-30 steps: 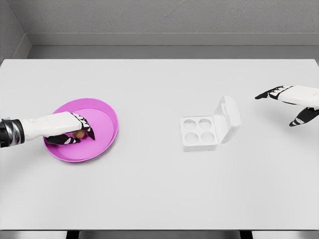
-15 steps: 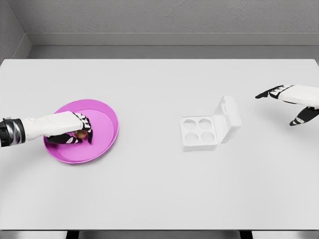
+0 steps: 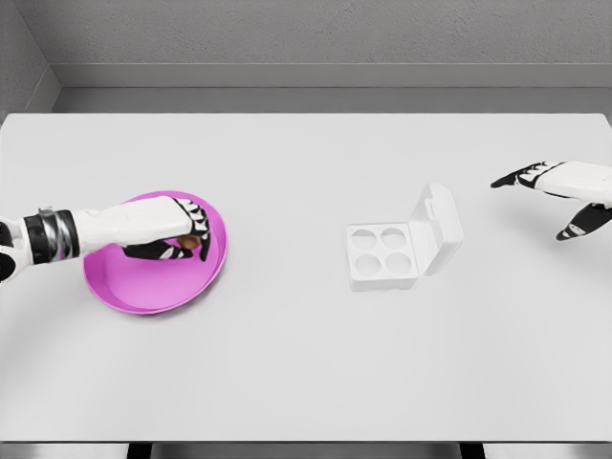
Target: Pack egg into the box and close the box lid
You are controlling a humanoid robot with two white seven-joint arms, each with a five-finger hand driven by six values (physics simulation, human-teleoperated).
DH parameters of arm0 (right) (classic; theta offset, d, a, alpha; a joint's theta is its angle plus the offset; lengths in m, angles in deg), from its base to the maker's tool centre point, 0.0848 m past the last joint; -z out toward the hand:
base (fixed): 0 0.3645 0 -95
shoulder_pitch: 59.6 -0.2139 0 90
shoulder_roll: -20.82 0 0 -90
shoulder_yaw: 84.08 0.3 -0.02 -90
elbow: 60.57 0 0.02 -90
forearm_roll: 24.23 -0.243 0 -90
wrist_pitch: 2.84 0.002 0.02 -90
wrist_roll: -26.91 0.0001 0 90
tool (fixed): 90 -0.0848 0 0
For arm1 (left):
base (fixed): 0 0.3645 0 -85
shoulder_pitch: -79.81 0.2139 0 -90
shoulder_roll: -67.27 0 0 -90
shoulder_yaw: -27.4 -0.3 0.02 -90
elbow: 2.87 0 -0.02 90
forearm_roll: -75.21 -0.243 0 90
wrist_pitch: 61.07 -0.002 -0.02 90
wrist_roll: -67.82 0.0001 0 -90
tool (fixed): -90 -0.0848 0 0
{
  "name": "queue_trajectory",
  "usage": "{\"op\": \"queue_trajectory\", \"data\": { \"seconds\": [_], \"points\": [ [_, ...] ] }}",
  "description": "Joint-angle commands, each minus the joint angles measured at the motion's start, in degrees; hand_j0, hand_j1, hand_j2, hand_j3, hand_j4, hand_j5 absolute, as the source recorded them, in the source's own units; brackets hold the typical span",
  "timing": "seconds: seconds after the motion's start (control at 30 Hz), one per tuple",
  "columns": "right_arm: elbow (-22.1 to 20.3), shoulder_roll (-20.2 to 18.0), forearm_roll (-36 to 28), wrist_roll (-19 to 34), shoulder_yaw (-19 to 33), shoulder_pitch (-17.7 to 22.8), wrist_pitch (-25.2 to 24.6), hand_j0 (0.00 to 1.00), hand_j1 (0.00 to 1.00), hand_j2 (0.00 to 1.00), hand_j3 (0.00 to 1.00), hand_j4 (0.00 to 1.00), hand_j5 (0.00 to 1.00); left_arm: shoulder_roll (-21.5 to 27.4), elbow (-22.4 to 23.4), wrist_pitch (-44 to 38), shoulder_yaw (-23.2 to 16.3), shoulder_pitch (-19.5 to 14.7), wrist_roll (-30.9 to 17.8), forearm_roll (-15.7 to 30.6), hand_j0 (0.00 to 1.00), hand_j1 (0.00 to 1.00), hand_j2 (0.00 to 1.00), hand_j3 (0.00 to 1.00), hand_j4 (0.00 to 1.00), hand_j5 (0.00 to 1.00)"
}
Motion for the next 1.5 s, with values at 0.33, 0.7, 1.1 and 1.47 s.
{"op": "queue_trajectory", "data": {
  "seconds": [0.33, 0.7, 1.1, 1.47],
  "points": [
    [0.7, -0.1, -0.3, 0.0, 0.0, -0.1, -0.1, 1.00, 1.00, 1.00, 1.00, 1.00, 1.00, -3.2, 0.0, -0.2, -2.4, -3.3, 0.1, 0.1, 0.38, 0.38, 0.38, 0.38, 0.38, 0.38],
    [0.7, -0.1, -0.3, 0.0, 0.0, -0.1, -0.1, 1.00, 1.00, 1.00, 1.00, 1.00, 1.00, -6.5, 0.0, -0.2, -2.6, -5.1, 0.1, -0.5, 0.38, 0.38, 0.38, 0.38, 0.38, 0.38],
    [0.7, -0.1, -0.3, 0.0, 0.0, -0.2, -0.1, 1.00, 1.00, 1.00, 1.00, 1.00, 1.00, -10.4, 0.0, -0.2, -4.5, -6.9, 0.1, -1.9, 0.38, 0.38, 0.38, 0.38, 0.38, 0.38],
    [0.7, -0.1, -0.3, 0.0, 0.0, -0.2, -0.1, 1.00, 1.00, 1.00, 1.00, 1.00, 1.00, -12.9, 0.0, -0.2, -5.9, -7.5, 0.1, -3.6, 0.38, 0.38, 0.38, 0.38, 0.38, 0.38]
  ]
}}
